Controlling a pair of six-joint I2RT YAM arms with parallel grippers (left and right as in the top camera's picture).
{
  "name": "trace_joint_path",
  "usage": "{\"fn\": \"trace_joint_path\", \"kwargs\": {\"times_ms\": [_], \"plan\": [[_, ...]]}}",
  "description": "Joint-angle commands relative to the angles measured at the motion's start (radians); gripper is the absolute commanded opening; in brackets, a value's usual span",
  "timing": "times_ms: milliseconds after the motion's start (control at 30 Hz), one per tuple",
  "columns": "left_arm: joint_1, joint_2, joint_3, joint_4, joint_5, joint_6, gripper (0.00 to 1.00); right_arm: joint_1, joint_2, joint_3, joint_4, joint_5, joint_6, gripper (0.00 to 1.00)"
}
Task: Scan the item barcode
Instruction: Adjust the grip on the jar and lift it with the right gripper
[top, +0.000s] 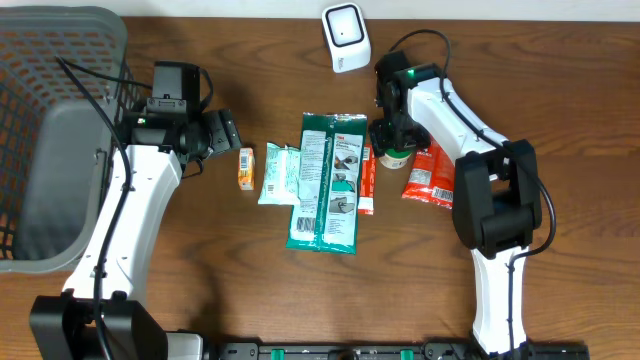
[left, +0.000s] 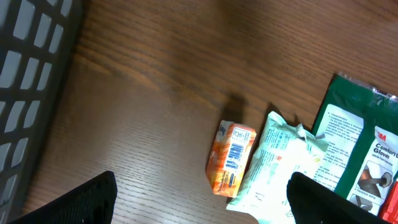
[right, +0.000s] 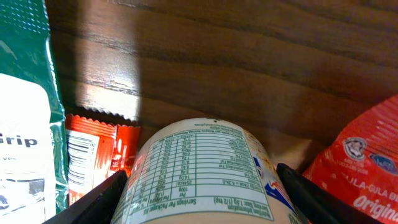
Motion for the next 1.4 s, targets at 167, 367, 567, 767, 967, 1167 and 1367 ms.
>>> {"fn": "trace_joint_path", "kwargs": {"times_ms": [167,367,567,767,967,1167,1367], "plan": [[0.003,-0.003,0.019,-0.002,-0.005,-0.002,0.88,0.016,-0.041,0.011,-0.002,0.013,-0.025,0.73],[0.003,-0.003,0.019,-0.002,-0.005,-0.002,0.88,0.016,-0.069,0.011,-0.006,0.013,-0.025,0.75],[0.003,-0.003,0.019,-0.002,-0.005,-0.002,0.88,0.016,-0.074,0.011,-0.032,0.013,-0.024,0.72],[0.003,-0.003,0.019,-0.002,-0.005,-0.001,0.88,0.020,-0.073,0.008,-0.043,0.013,-0.024,0.73],[0.003,-0.003,0.019,-0.002,-0.005,-0.001,0.88,0.021,-0.073,-0.048,0.009,0.013,-0.016,0.73],[0.003,-0.003,0.019,-0.002,-0.005,-0.002,0.88,0.021,-0.073,-0.065,0.031,0.013,-0.016,0.72],[0.003,-0.003,0.019,-0.002,-0.005,-0.002,0.88,0.021,-0.073,-0.065,0.041,0.014,-0.017,0.88]]}}
